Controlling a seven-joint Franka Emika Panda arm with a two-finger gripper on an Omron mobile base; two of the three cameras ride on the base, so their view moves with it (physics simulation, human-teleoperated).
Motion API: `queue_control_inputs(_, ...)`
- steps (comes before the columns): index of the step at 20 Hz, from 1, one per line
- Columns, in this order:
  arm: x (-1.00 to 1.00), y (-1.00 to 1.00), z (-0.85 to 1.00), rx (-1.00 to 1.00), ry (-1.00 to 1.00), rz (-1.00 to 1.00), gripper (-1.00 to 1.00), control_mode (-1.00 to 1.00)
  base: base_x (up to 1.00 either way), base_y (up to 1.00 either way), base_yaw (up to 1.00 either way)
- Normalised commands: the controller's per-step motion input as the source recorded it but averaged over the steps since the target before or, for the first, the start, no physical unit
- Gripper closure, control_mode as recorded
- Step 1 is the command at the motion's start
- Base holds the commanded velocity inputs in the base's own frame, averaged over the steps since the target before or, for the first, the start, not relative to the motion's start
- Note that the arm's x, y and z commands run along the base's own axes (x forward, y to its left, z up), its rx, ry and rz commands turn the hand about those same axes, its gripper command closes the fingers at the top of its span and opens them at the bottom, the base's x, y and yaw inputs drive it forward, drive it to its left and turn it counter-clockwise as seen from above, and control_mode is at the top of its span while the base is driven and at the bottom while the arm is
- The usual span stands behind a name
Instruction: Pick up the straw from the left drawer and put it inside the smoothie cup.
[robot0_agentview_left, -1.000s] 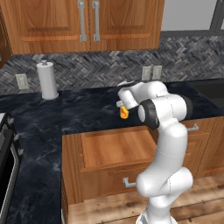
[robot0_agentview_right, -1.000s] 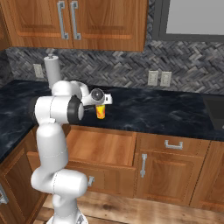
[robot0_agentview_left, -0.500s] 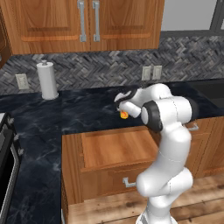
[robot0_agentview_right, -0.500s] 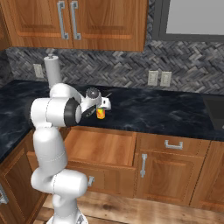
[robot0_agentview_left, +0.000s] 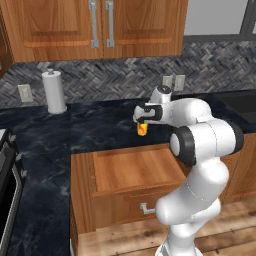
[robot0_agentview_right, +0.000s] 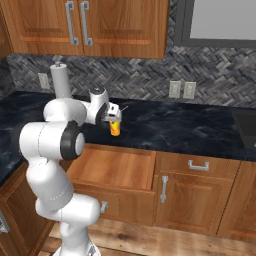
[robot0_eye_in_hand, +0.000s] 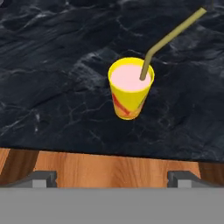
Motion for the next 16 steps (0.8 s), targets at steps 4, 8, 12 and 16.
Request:
queue_control_inputs(4, -0.79, -0.05, 0.54, 0.00, 0.05, -0.07, -1.00, -1.00, 0.00, 0.00, 0.00)
queue_control_inputs(8, -0.95, -0.22, 0.17, 0.00, -0.01, -0.06, -1.00, -1.00, 0.00, 0.00, 0.00)
queue_control_inputs(12, -1.00, -0.32, 0.00, 0.00, -0.09, -0.04, -1.00, -1.00, 0.00, 0.00, 0.00)
queue_control_inputs(16, -1.00, -0.30, 0.01, 0.00, -0.23, -0.02, -1.00, -1.00, 0.00, 0.00, 0.00)
